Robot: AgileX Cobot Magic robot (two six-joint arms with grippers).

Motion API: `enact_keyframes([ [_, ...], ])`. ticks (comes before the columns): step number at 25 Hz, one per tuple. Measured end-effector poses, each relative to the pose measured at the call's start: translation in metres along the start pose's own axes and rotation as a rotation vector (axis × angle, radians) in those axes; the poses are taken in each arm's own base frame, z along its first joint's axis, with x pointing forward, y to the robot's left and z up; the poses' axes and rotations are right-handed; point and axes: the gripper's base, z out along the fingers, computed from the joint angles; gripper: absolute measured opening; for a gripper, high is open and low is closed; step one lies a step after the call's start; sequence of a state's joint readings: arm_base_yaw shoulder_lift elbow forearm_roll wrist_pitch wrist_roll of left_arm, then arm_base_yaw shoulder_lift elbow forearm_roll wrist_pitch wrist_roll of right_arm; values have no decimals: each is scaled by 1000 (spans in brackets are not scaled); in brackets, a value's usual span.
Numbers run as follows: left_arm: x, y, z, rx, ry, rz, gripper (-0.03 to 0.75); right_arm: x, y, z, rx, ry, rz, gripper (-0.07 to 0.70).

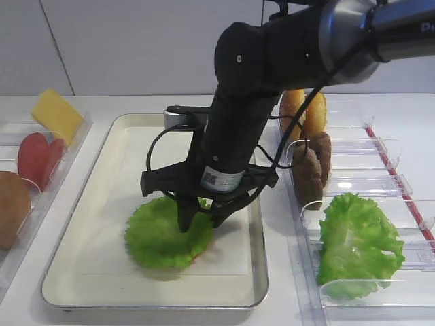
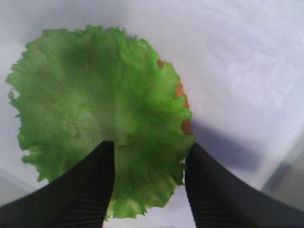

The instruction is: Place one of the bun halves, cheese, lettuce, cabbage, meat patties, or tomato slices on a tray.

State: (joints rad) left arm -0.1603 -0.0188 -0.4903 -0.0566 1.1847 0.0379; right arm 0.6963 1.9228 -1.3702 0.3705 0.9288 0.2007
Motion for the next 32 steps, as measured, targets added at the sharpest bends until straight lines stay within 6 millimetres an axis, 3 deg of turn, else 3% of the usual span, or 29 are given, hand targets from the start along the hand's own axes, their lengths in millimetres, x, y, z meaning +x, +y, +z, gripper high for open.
enact_keyframes([
  [4,0,0,0,0,0,0,361,1,-3,-10,65,-10,-5,370],
  [14,0,0,0,0,0,0,361,-1,-3,-61,248,-4,-19,373],
  [20,0,0,0,0,0,0,361,-1,-3,-75,279,-43,-46,373],
  [24,0,0,0,0,0,0,361,4,-2,-98,300,-106,-71,372],
  [28,0,0,0,0,0,0,361,23,-4,-138,323,-212,-98,356],
  [32,0,0,0,0,0,0,361,59,-10,-175,315,-294,-118,321],
])
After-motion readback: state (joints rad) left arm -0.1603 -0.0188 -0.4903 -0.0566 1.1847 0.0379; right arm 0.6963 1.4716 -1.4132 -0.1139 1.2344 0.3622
